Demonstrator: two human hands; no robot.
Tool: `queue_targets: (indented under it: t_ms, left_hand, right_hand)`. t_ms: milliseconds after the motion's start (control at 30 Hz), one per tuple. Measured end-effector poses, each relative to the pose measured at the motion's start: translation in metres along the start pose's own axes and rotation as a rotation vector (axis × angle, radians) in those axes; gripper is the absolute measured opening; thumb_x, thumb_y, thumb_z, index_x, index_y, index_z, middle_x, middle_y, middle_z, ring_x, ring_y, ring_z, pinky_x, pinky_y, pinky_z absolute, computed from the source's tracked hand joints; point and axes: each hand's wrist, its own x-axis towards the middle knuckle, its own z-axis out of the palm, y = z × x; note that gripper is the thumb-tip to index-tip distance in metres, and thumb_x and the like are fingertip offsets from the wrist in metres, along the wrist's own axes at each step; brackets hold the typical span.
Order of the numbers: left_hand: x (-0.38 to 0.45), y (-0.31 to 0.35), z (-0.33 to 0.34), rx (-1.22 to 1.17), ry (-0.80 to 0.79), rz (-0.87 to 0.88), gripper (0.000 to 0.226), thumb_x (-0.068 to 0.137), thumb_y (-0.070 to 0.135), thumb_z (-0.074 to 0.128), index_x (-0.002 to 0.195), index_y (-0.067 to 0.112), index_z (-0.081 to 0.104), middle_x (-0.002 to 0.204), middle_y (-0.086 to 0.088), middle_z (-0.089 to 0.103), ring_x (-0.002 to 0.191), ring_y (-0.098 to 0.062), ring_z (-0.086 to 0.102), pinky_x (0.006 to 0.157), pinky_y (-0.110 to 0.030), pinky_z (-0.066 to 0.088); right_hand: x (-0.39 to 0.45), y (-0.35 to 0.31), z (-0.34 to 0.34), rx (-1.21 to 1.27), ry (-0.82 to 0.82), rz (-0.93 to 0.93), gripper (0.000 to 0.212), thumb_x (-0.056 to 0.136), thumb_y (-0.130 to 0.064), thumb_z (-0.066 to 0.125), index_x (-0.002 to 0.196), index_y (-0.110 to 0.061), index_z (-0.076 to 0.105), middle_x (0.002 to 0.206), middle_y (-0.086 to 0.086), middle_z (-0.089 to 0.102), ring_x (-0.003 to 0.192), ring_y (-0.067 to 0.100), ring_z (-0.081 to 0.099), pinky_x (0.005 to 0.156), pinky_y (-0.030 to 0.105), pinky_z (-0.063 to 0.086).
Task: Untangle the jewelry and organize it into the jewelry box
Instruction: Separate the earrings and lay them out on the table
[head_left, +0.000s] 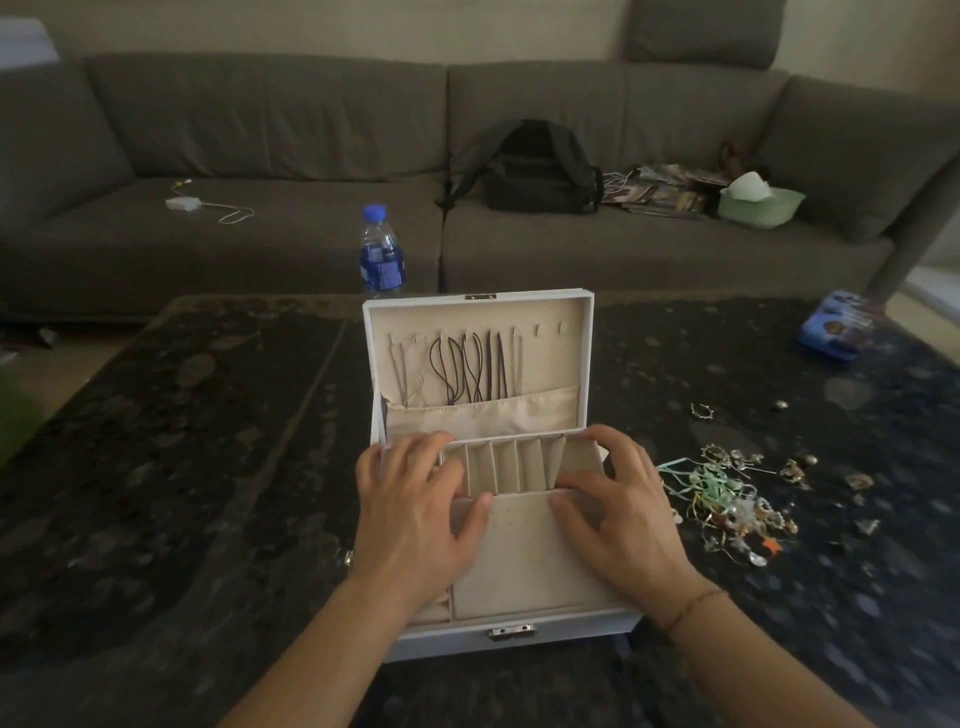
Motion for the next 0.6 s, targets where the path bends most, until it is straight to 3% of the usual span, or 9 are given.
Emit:
queue_targets:
  t_ms: [100, 200, 300, 367, 433, 500, 600]
  left_hand:
    - [-0.002, 0.001, 0.000, -0.010, 0.051, -0.008, 0.030, 0.089, 0.057, 0.043, 0.078, 0.030, 0.052, 0.134, 0.005, 0.055, 0.129, -0.020, 0.046, 0.112, -0.064, 0.024]
    - [-0.003, 0.001, -0.001, -0.069, 0.132, -0.008, 0.029, 0.088, 0.053, 0.048, 0.074, 0.027, 0.053, 0.131, 0.003, 0.057, 0.125, -0.021, 0.049, 0.109, -0.066, 0.028]
    - [-0.004, -0.001, -0.002, -0.165, 0.182, 0.020, 0.026, 0.087, 0.046, 0.054, 0.074, 0.024, 0.054, 0.129, 0.001, 0.057, 0.123, -0.021, 0.049, 0.102, -0.058, 0.039]
    - [-0.003, -0.003, -0.002, -0.244, 0.208, 0.034, 0.022, 0.087, 0.042, 0.057, 0.077, 0.023, 0.055, 0.128, 0.001, 0.057, 0.124, -0.020, 0.049, 0.102, -0.055, 0.040]
    - [-0.003, -0.005, -0.003, -0.349, 0.277, 0.018, 0.017, 0.087, 0.038, 0.059, 0.089, 0.021, 0.058, 0.131, 0.001, 0.054, 0.128, -0.018, 0.046, 0.108, -0.051, 0.038]
    - [-0.007, -0.005, -0.008, -0.495, 0.327, -0.075, 0.029, 0.087, 0.038, 0.058, 0.109, 0.019, 0.059, 0.139, 0.002, 0.047, 0.134, -0.011, 0.038, 0.114, -0.035, 0.033]
    - [-0.010, -0.007, -0.024, -0.672, 0.302, -0.333, 0.056, 0.087, 0.046, 0.060, 0.135, 0.021, 0.046, 0.144, 0.009, 0.041, 0.132, -0.002, 0.037, 0.104, -0.005, 0.027]
  right_hand:
    - [-0.002, 0.001, -0.004, 0.240, -0.062, 0.027, 0.013, 0.086, -0.038, 0.060, 0.091, -0.030, 0.069, 0.150, -0.007, 0.030, 0.127, 0.013, 0.046, 0.093, 0.032, 0.050]
    - [-0.007, -0.004, -0.006, 0.422, -0.050, 0.049, 0.008, 0.082, -0.025, 0.068, 0.089, -0.030, 0.069, 0.150, -0.008, 0.026, 0.128, 0.008, 0.046, 0.097, 0.028, 0.049]
    - [-0.007, -0.003, -0.007, 0.516, 0.012, 0.123, 0.049, 0.077, -0.023, 0.077, 0.119, -0.040, 0.060, 0.147, -0.009, 0.025, 0.124, 0.009, 0.050, 0.099, 0.033, 0.051]
    - [0.000, -0.002, -0.014, 0.753, -0.063, 0.261, 0.079, 0.078, -0.013, 0.080, 0.137, -0.050, 0.043, 0.153, -0.009, 0.026, 0.117, 0.019, 0.061, 0.090, 0.042, 0.057]
    - [0.008, -0.003, -0.022, 0.963, -0.164, 0.370, 0.084, 0.078, -0.001, 0.076, 0.138, -0.048, 0.042, 0.148, 0.004, 0.045, 0.108, 0.028, 0.067, 0.080, 0.047, 0.059]
    - [0.014, -0.007, -0.029, 1.088, -0.152, 0.465, 0.076, 0.077, 0.007, 0.071, 0.135, -0.037, 0.050, 0.134, 0.005, 0.060, 0.101, 0.027, 0.070, 0.074, 0.042, 0.060]
    - [0.025, -0.008, -0.034, 1.238, -0.042, 0.614, 0.074, 0.074, 0.004, 0.069, 0.138, -0.028, 0.051, 0.124, 0.000, 0.067, 0.103, 0.025, 0.069, 0.072, 0.040, 0.060]
